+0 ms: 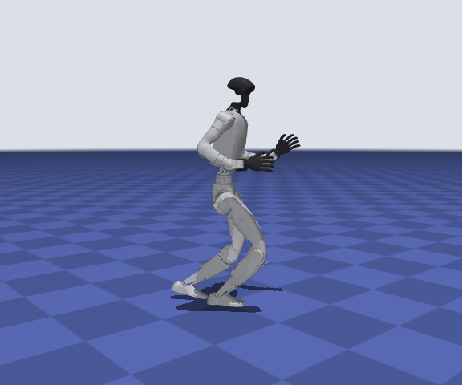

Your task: Run

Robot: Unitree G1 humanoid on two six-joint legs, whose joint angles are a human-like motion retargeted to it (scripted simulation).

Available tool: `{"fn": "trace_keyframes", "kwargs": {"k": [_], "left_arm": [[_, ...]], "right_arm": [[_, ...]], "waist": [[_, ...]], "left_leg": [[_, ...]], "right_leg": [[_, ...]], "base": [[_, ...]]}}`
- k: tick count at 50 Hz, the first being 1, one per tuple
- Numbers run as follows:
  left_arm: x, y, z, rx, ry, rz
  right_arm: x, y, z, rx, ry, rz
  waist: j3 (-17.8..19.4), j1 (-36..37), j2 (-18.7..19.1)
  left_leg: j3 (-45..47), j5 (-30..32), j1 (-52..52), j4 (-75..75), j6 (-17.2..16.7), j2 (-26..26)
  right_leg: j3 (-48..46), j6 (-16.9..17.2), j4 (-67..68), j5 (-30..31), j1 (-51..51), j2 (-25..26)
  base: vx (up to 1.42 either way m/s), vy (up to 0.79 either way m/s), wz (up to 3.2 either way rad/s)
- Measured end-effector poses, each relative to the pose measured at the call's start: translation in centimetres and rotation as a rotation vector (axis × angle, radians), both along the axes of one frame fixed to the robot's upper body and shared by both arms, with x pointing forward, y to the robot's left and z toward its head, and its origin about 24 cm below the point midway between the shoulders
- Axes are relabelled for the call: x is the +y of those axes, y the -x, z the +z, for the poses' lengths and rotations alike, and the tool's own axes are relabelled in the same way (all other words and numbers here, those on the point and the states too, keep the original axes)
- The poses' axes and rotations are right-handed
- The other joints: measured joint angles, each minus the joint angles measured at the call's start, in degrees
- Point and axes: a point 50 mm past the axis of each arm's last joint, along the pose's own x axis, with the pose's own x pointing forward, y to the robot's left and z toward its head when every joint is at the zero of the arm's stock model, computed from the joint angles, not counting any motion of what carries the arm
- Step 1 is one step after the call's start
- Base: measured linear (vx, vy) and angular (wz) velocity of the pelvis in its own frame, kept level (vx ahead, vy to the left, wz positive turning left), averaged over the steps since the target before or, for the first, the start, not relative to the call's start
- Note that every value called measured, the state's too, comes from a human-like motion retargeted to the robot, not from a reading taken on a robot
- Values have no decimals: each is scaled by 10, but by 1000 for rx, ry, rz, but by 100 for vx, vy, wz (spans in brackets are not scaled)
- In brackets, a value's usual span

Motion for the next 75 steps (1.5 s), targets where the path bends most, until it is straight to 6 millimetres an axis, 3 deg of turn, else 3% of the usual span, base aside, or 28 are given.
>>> {"fn": "trace_keyframes", "kwargs": {"k": [4, 7, 11, 15, 17, 19, 23, 25, 28, 31, 35, 37, 39, 43, 45, 48, 51, 53, 55, 57, 60, 63, 65, 67, 70, 73, 75], "left_arm": [[-17, 12, 19, -105, -5, -149], [-25, 19, 15, -89, -7, -206], [-25, 18, -21, 120, -23, -176], [-12, 19, -70, 392, -69, -106], [-1, 32, -86, 477, -70, -93], [10, 48, -96, 539, -67, -77], [30, 76, -107, 612, -44, -23], [35, 84, -109, 624, -12, 18], [36, 85, -105, 587, -9, 57], [37, 71, -91, 488, -68, 109], [29, 28, -59, 278, -141, 173], [23, 17, -39, 179, -126, 166], [19, 14, -22, 94, -107, 135], [4, 19, -4, -1, -97, 4], [-2, 22, -1, -18, -102, -50], [-10, 29, -11, 27, -95, -92], [-10, 29, -35, 171, -112, -80], [-6, 26, -57, 292, -146, -44], [1, 30, -78, 404, -173, -16], [12, 44, -92, 484, -183, 1], [31, 69, -104, 579, -183, 35], [46, 90, -113, 644, -158, 89], [51, 97, -115, 660, -134, 129], [51, 97, -115, 650, -135, 152], [51, 83, -105, 567, -186, 192], [49, 46, -84, 415, -244, 248], [44, 29, -64, 308, -232, 256]], "right_arm": [[-12, 16, -14, 121, -24, -11], [-11, 14, -9, 102, -44, -15], [-3, -11, 17, -69, -14, -24], [14, -57, 69, -363, 30, -45], [22, -65, 97, -491, -8, -28], [28, -63, 115, -575, -56, 2], [36, -52, 130, -662, -102, 73], [38, -49, 129, -673, -92, 94], [41, -45, 117, -632, -60, 95], [41, -45, 92, -525, -4, 50], [33, -39, 51, -344, 69, -8], [25, -28, 37, -271, 90, -2], [16, -15, 26, -202, 99, 4], [1, 5, 7, -43, 91, 2], [-3, 9, 4, -13, 72, -10], [-1, 9, 8, -40, 58, -16], [4, -8, 27, -168, 76, -38], [10, -31, 48, -302, 110, -69], [20, -51, 74, -452, 118, -78], [28, -59, 100, -578, 82, -67], [36, -56, 125, -689, 13, -22], [41, -48, 130, -721, -12, 34], [43, -45, 128, -722, 2, 57], [45, -42, 120, -689, 23, 66], [44, -42, 99, -592, 76, 49], [39, -42, 69, -449, 132, 17], [30, -36, 50, -358, 163, 9]], "waist": [[-23, -8, 74], [-20, 5, 93], [6, 46, 88], [22, 117, 79], [16, 138, 54], [13, 149, 10], [-2, 165, -64], [-6, 160, -89], [0, 150, -105], [17, 130, -115], [22, 71, -118], [15, 43, -88], [5, 21, -42], [-30, -6, 37], [-39, -3, 68], [-34, 11, 75], [-12, 44, 72], [9, 76, 66], [12, 115, 64], [4, 143, 45], [-5, 159, -22], [-21, 164, -74], [-27, 157, -96], [-23, 146, -103], [-9, 118, -112], [4, 77, -106], [-2, 44, -91]], "left_leg": [[-9, 183, 36, 57, -81, 104], [1, 229, 37, 171, -78, 151], [10, 149, -1, 337, -18, 191], [24, 26, -151, 414, 51, 216], [38, -6, -223, 363, 67, 182], [66, -13, -262, 260, 70, 119], [106, 26, -287, -17, 44, -5], [109, 44, -283, -116, 42, -59], [108, 30, -295, -53, 70, -84], [100, -30, -283, 60, 111, -94], [68, -63, -203, 59, 116, -107], [49, -58, -121, 27, 100, -93], [30, -19, -45, 0, 52, -45], [12, 152, 25, 8, -50, 65], [13, 218, 22, 70, -71, 120], [30, 229, 22, 199, -47, 171], [29, 165, -15, 335, -2, 212], [28, 104, -79, 406, 34, 228], [33, 48, -168, 427, 62, 239], [45, 17, -243, 376, 72, 213], [89, 18, -293, 202, 63, 113], [108, 59, -304, -8, 34, 14], [106, 72, -302, -80, 33, -36], [103, 58, -309, -33, 51, -53], [96, -2, -304, 77, 96, -70], [75, -59, -260, 113, 113, -75], [59, -62, -203, 84, 99, -71]], "right_leg": [[-20, 26, -239, 70, -13, 126], [-23, 13, -216, 79, -20, 160], [-20, -48, -66, -11, 8, 164], [1, -72, -55, -52, 70, 168], [22, -48, -71, -52, 124, 145], [43, -1, -82, -31, 191, 95], [58, 107, -89, 128, 282, -3], [56, 136, -49, 186, 300, -46], [52, 133, 59, 207, 311, -87], [56, 97, 182, 160, 281, -122], [76, 28, 256, 53, 136, -147], [67, 10, 204, 17, 78, -116], [38, -1, 101, 9, 39, -53], [1, 23, -175, 62, 1, 83], [-9, 30, -262, 96, -4, 136], [-13, 9, -191, 85, -13, 156], [-17, -42, -83, 7, 11, 159], [-15, -67, -42, -45, 35, 156], [-7, -75, -56, -52, 64, 161], [9, -57, -73, -52, 110, 145], [33, 11, -90, -12, 200, 66], [35, 81, -70, 105, 248, -13], [29, 99, -12, 146, 258, -61], [26, 90, 71, 147, 260, -93], [38, 60, 198, 102, 233, -129], [60, 19, 262, 46, 140, -126], [62, -1, 246, 15, 71, -112]], "base": [[-1, -8, -50], [-4, -5, -31], [-2, -6, -32], [-8, -3, -61], [4, 1, 17], [11, 4, 61], [5, 7, 32], [-1, 7, 1], [-1, 2, -15], [-2, 0, -28], [-5, -1, -11], [6, 6, -62], [10, -2, -83], [3, -8, -56], [-5, -8, -40], [-4, -6, -34], [-2, -8, -35], [-7, -6, -49], [-8, -1, -66], [3, 3, -11], [10, 5, 53], [2, 8, 18], [-3, 7, -12], [-3, 4, -26], [-2, 4, -26], [-4, 2, -28], [0, 0, -45]]}}
